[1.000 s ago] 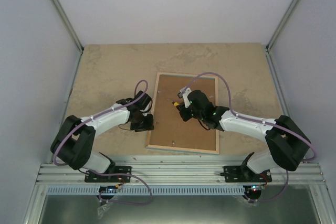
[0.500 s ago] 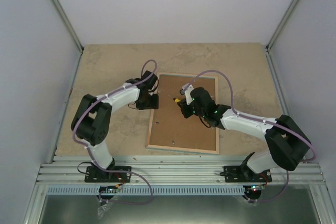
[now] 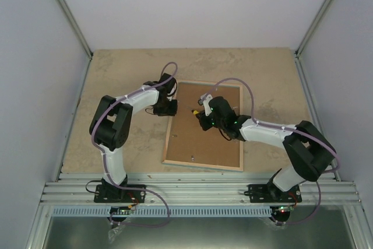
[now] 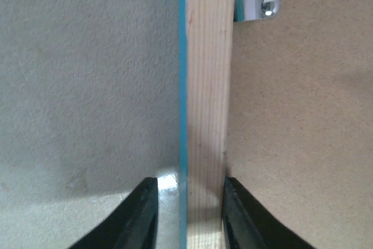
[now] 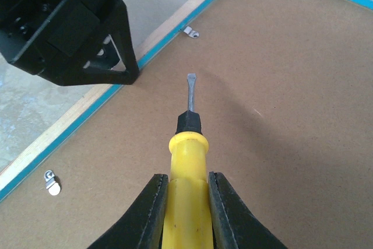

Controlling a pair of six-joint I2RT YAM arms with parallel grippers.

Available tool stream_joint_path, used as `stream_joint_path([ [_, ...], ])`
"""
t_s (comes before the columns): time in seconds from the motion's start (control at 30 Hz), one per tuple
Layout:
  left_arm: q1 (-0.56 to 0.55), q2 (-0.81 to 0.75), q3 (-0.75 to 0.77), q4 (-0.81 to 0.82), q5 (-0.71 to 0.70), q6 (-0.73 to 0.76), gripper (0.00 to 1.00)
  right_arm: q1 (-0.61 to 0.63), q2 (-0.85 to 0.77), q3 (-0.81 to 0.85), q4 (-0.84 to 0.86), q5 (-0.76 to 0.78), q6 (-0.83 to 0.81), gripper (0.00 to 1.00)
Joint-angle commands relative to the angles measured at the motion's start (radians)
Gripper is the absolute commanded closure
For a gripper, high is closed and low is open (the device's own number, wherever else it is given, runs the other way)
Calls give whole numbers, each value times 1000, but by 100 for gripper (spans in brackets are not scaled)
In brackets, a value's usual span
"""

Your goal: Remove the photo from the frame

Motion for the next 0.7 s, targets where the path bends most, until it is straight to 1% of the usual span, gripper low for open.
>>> stream_joint_path([
  [0.0,3,16,0,-7,35,23,75,-14,54,63,61,-5,10,100],
  [0.13,3,-1,-29,-7,67,31,86,-22,106,102,75,-4,16,100],
  [0.2,3,-14,-48,-9,75,36,90,-23,132,127,76,-5,15,100],
  [0.23,3,-20,-58,-10,78,37,91,-24,146,138,77,-32,14,100],
  [0.47,4,-82,-127,-9,80,35,95,-22,227,209,61,-80,11,100],
  [0.67,3,-114,-152,-5,86,24,95,-22,266,247,44,-121,14,100],
])
